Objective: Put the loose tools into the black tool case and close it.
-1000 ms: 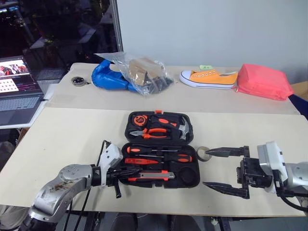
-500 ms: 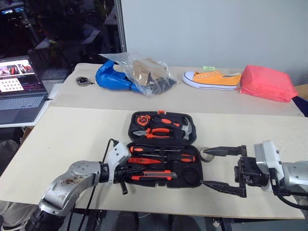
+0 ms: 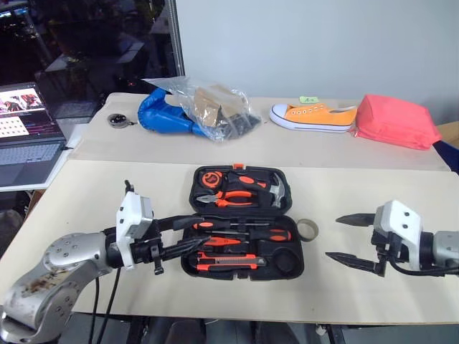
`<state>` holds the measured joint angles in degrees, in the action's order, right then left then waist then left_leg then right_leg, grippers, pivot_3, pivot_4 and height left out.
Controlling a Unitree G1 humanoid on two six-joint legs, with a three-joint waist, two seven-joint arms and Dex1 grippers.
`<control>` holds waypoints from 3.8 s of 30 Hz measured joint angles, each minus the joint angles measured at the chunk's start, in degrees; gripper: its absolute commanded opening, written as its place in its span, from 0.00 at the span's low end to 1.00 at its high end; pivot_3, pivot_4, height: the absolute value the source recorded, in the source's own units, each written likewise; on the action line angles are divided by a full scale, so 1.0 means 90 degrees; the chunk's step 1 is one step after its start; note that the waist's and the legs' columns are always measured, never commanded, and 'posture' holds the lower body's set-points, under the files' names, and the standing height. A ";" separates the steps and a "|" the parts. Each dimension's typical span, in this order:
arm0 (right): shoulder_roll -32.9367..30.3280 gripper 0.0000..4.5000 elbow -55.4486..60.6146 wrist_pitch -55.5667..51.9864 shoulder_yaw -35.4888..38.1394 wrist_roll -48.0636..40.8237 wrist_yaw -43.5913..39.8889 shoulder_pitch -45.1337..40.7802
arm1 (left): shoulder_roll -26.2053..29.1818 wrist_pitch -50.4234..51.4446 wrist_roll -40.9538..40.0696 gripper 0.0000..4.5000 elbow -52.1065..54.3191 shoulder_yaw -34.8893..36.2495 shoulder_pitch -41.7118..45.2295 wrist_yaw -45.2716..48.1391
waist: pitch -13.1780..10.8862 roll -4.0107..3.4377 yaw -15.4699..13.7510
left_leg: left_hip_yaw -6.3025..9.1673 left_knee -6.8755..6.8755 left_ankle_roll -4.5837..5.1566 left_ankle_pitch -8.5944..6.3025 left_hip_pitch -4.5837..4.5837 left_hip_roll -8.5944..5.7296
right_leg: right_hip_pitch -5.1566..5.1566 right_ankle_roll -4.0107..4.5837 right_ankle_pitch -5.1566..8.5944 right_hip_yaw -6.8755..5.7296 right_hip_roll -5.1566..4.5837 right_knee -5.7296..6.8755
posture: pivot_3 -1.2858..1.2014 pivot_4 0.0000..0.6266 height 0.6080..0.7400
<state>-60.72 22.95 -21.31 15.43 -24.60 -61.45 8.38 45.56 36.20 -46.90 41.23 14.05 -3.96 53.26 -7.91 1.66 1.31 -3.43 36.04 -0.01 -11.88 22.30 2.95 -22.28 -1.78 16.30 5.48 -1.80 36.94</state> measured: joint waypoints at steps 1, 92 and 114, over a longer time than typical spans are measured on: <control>-0.0002 1.00 -0.0052 -0.0003 -0.0177 0.0045 -0.0048 -0.0202 | 0.0101 0.0059 -0.0099 0.74 0.0077 0.0082 -0.0050 0.0026 | 0.0000 0.0001 0.0017 | 0.0001 0.0001 0.0000 0.0000 -0.0003 0.0001 | 0.0000 0.0000 0.0000 0.0001 0.0001 0.0004 | 0.52 0.24 1.00; 0.2087 0.52 -0.1469 -0.5843 -0.1735 -0.0611 0.3088 -0.4589 | -0.1419 0.3953 0.0248 0.75 -0.5679 -0.1203 0.5257 -0.3585 | -0.0012 0.0004 0.0056 | 0.0039 -0.0004 0.0001 0.0010 0.0113 -0.0014 | -0.0115 0.0063 -0.0047 -0.0010 0.0037 0.0020 | 0.52 0.24 1.00; 0.3085 0.01 -0.3033 -0.5581 -0.1874 -0.0090 0.3281 -0.5401 | -0.1947 0.3921 0.1110 0.02 -0.6725 -0.0774 0.5429 -0.3257 | -0.0002 -0.0005 0.0054 | 0.0051 0.0023 -0.0010 0.0026 0.0097 -0.0018 | -0.0090 0.0058 -0.0085 -0.0012 0.0044 0.0033 | 0.52 0.24 1.00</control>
<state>-32.95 -4.34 -71.54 -1.44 -25.42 -31.92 -40.23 28.03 71.49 -36.91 -19.30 7.08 44.91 23.95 -7.93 1.62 1.79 -2.97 36.24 -0.10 -11.64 23.17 2.79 -23.08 -1.25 15.53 5.37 -1.41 37.24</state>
